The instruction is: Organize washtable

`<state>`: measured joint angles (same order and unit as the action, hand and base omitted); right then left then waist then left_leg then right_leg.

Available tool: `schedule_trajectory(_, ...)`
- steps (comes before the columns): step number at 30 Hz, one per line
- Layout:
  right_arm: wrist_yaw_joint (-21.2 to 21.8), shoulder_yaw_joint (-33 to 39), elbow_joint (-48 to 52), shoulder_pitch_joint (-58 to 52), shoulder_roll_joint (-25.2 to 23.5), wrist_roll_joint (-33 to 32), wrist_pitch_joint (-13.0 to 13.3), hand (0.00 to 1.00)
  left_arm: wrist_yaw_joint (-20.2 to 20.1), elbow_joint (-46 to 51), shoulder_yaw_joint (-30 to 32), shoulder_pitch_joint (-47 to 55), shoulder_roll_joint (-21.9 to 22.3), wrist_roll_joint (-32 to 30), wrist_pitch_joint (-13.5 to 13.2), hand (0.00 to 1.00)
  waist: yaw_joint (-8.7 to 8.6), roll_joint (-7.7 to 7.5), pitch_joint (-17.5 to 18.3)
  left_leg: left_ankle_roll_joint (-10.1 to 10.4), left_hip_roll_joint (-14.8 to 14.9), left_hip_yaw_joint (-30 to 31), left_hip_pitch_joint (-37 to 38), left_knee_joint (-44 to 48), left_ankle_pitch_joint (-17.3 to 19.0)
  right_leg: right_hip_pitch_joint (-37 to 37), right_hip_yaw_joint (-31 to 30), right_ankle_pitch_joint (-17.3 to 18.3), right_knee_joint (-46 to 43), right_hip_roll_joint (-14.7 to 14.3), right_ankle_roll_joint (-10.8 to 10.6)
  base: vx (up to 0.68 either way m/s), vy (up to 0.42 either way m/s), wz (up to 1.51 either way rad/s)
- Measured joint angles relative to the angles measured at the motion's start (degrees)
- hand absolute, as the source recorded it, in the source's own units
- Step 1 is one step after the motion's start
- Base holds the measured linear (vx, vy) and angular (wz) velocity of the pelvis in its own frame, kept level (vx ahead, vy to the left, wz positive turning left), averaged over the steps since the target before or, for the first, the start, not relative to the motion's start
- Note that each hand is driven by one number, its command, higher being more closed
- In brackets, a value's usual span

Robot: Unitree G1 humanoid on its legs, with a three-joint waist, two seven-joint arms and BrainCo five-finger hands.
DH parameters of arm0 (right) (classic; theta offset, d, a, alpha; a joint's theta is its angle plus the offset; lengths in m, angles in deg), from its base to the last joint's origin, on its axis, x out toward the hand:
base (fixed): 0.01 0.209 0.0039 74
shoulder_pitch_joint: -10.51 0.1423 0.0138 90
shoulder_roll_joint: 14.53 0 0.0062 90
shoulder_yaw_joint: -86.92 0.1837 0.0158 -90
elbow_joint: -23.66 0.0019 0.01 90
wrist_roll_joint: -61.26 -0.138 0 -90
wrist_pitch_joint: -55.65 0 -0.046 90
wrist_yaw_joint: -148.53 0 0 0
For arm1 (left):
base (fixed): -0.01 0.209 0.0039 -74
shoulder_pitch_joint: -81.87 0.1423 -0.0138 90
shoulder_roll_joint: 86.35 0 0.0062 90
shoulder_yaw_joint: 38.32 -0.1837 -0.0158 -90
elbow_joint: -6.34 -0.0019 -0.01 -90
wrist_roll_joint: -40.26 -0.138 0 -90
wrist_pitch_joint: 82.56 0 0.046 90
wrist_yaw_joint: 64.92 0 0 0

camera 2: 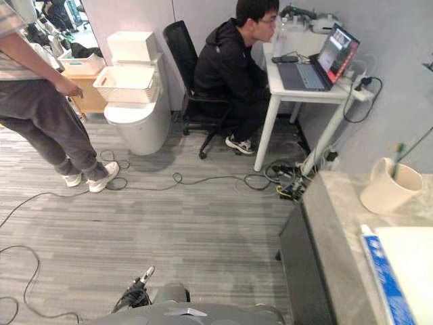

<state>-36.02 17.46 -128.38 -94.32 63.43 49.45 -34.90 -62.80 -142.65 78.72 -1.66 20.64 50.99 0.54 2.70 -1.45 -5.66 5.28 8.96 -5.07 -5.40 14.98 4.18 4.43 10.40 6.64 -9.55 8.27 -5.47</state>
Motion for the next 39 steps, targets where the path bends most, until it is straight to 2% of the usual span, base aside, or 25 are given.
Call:
schedule_trajectory(1,0.0,0.0,0.0,-0.1,-0.8,-0.1,0.1,0.0,0.2,0.0,-0.1,0.0,-1.0,-0.2,0.1,0.0,-0.21,-1.44,0.2,-0.5,-1.7,-1.0,2.1,-3.1,-1.3,0.3,-1.1,0.0,0.4,0.5,0.0,0.22,0.081,-0.12)
schedule_trajectory(2,0.0,0.0,-0.1,-0.2,-1.1,-0.2,0.1,0.0,0.2,-1.2,-0.4,-0.4,-1.7,-0.7,0.5,0.0,-0.88,-1.91,0.5,-1.5,-3.8,-1.6,4.2,-6.7,-2.1,0.8,-1.5,0.0,1.1,0.6,0.1,0.24,0.118,-0.14)
schedule_trajectory(4,0.3,0.0,-0.8,-0.4,-0.2,-0.5,0.4,0.0,0.4,-2.5,-2.5,-0.7,-1.7,-1.1,0.5,0.0,-1.27,-1.13,1.0,-2.7,-6.5,-2.5,7.3,-12.1,-3.6,1.8,-2.1,-0.1,2.4,2.6,-0.1,0.21,0.141,0.0)
schedule_trajectory(5,0.2,0.9,-1.1,-0.3,0.0,-0.5,0.5,0.0,0.3,-4.0,-5.6,-0.9,-2.0,-1.1,0.5,0.0,-2.15,-0.62,2.2,-3.4,-8.2,-2.3,9.8,-17.8,-6.4,1.9,-2.1,-0.1,3.3,3.5,-0.1,0.16,0.097,0.16)
schedule_trajectory(7,0.2,0.9,-1.2,-0.3,0.0,-0.5,0.6,0.0,0.3,-4.1,-7.4,-0.9,-2.4,-1.1,0.5,0.0,-2.37,-0.32,2.3,-3.4,-8.5,-2.2,10.5,-20.1,-7.5,1.6,-2.1,0.0,3.4,3.6,-0.2,0.09,0.03,0.09)
schedule_trajectory(9,0.3,0.8,-1.9,0.0,0.0,-0.5,0.9,0.0,0.3,-4.1,-9.9,-1.6,-3.5,-1.1,0.5,0.0,-2.39,-0.67,2.4,-3.4,-8.6,-2.1,10.3,-20.4,-7.7,1.7,-2.1,0.3,4.1,3.6,-0.7,0.02,-0.012,0.01)
schedule_trajectory(10,1.3,-0.7,-6.0,3.4,2.2,-0.5,1.3,0.0,0.7,-6.0,-18.0,-2.2,-5.6,-1.0,-0.2,0.0,-3.87,0.73,0.9,-1.6,-5.7,-2.1,10.4,-20.4,-7.8,1.8,-2.6,0.6,5.0,0.4,-0.5,0.0,0.0,0.0)
schedule_trajectory(20,1.3,-0.3,-6.1,3.5,2.2,-0.5,1.3,0.0,0.9,-6.1,-17.9,-2.2,-5.6,-1.3,0.1,0.0,-3.88,0.79,0.8,-1.6,-5.6,-1.9,10.3,-20.7,-7.8,1.8,-2.3,0.6,5.1,0.4,-0.5,0.0,-0.001,0.01)
schedule_trajectory(23,1.3,0.7,-6.4,3.7,2.1,-0.5,1.2,0.0,1.1,-6.1,-16.1,-2.2,-5.6,-3.4,0.4,0.0,-3.9,0.98,0.6,-1.1,-5.3,-1.7,9.9,-20.3,-7.4,1.7,-1.9,0.7,5.0,0.2,-0.3,0.01,-0.029,0.06)
schedule_trajectory(25,1.0,2.2,-7.6,4.8,1.6,-0.5,1.3,0.0,1.4,-6.0,-12.8,-2.2,-5.6,-4.6,0.6,0.0,-3.91,0.81,-0.1,0.0,-3.7,-2.6,7.2,-14.1,-3.8,0.9,-2.2,1.6,3.2,-0.5,0.6,-0.03,-0.106,-0.14)
schedule_trajectory(26,0.8,2.2,-7.6,5.1,1.4,-0.6,1.3,0.0,1.5,-5.5,-10.9,-2.0,-5.6,-5.5,0.6,0.0,-3.76,0.93,-0.7,0.8,-2.1,-3.2,5.5,-8.9,-1.0,0.4,-3.3,2.5,1.8,-1.5,1.9,-0.06,-0.172,-0.62)
schedule_trajectory(27,0.6,2.0,-7.1,5.1,1.1,-0.7,1.3,0.0,1.9,-5.6,-7.5,-0.9,-5.8,-6.7,1.3,0.0,-3.49,1.24,-1.2,1.7,1.0,-4.6,3.4,-0.7,2.5,-0.1,-4.7,3.9,0.0,-3.4,2.9,-0.09,-0.203,-0.96)
schedule_trajectory(28,0.4,1.6,-6.2,5.2,0.1,-1.4,1.4,0.0,2.3,-5.7,-4.2,0.4,-5.6,-7.3,2.1,0.0,-3.51,1.43,-2.0,1.5,4.1,-4.7,-0.8,11.6,4.3,-0.9,-7.1,5.6,-3.0,-5.1,3.8,-0.1,-0.197,-1.03)
schedule_trajectory(29,0.1,1.0,-5.5,4.9,-0.2,-2.7,1.4,0.0,2.5,-5.6,-3.1,0.6,-5.3,-7.3,2.3,0.0,-3.47,1.27,-2.3,0.1,5.1,-3.8,-3.3,17.9,3.3,-1.7,-8.4,6.5,-4.8,-5.6,4.3,-0.1,-0.214,-1.38)
schedule_trajectory(30,0.1,-0.3,-5.3,4.4,0.0,-5.1,1.6,0.0,3.1,-5.5,-1.7,1.9,-3.6,-7.2,2.7,0.0,-2.2,1.38,-2.6,-2.0,5.7,0.8,-7.7,28.6,-1.9,-3.1,-12.6,7.9,-8.4,-6.9,5.2,-0.07,-0.177,-1.32)
schedule_trajectory(32,-0.1,-0.7,-4.4,4.2,0.2,-6.7,1.8,0.0,3.4,-4.3,0.1,3.0,-2.3,-6.7,2.7,0.0,-1.82,1.04,-2.8,-1.3,5.4,5.3,-12.4,36.6,-6.8,-4.4,-16.7,8.5,-10.3,-8.5,6.3,-0.02,-0.108,-1.39)
schedule_trajectory(33,-0.3,-0.7,-2.4,4.2,0.2,-7.5,2.0,0.0,3.6,-4.2,0.2,3.2,-1.9,-6.5,2.7,0.0,-1.69,1.76,-2.7,-1.1,4.5,8.0,-14.1,37.5,-2.7,-5.8,-19.7,9.0,-11.6,-9.5,6.4,0.01,-0.057,-1.27)
schedule_trajectory(34,-0.3,-0.8,-1.0,4.5,0.2,-7.6,2.2,0.0,3.6,-3.9,0.2,3.2,-1.6,-6.4,2.7,0.0,-1.69,2.01,-2.8,-0.6,3.9,9.3,-14.5,36.4,-0.6,-6.6,-21.5,9.1,-12.2,-10.1,6.5,0.09,-0.058,-1.48)
schedule_trajectory(35,-0.5,-2.1,1.6,5.6,0.3,-7.8,2.8,0.0,3.7,-3.4,0.9,3.2,-1.0,-6.2,2.6,0.0,-1.5,2.47,-2.6,1.0,2.4,13.2,-14.7,31.5,2.4,-7.8,-25.0,9.1,-12.9,-11.3,6.5,0.13,-0.002,-1.6)
schedule_trajectory(36,-0.4,-3.2,2.5,7.1,0.6,-8.4,3.1,0.0,3.7,-2.6,2.2,3.4,-0.2,-5.5,2.4,0.0,-0.56,2.54,-1.9,2.3,0.9,18.9,-13.3,23.6,4.0,-9.6,-28.9,9.3,-14.1,-12.6,6.1,0.13,0.03,-1.67)
schedule_trajectory(37,-0.5,-3.3,3.1,7.7,0.6,-8.5,3.1,0.0,4.0,-2.1,2.4,3.4,0.3,-5.2,2.3,0.0,-0.06,2.65,-1.5,2.9,0.2,21.9,-12.2,19.7,4.5,-10.7,-30.9,9.7,-14.9,-13.3,5.9,0.17,0.121,-1.75)
schedule_trajectory(38,-0.5,-5.0,3.3,8.7,0.6,-8.5,3.9,0.0,4.4,-1.6,2.7,3.6,0.9,-4.9,1.9,0.0,0.67,3.17,-1.1,5.3,-0.6,27.1,-10.1,14.2,5.1,-12.1,-34.0,10.6,-16.8,-14.4,5.7,0.28,0.21,-1.69)
schedule_trajectory(39,-0.4,-5.8,3.7,9.3,0.6,-8.4,4.1,0.0,4.7,-2.0,2.4,3.8,1.3,-4.9,1.9,0.0,1.01,4.13,-0.5,7.1,0.1,25.5,-8.2,9.8,5.0,-12.2,-37.1,12.0,-18.2,-15.2,4.6,0.33,0.279,-1.57)
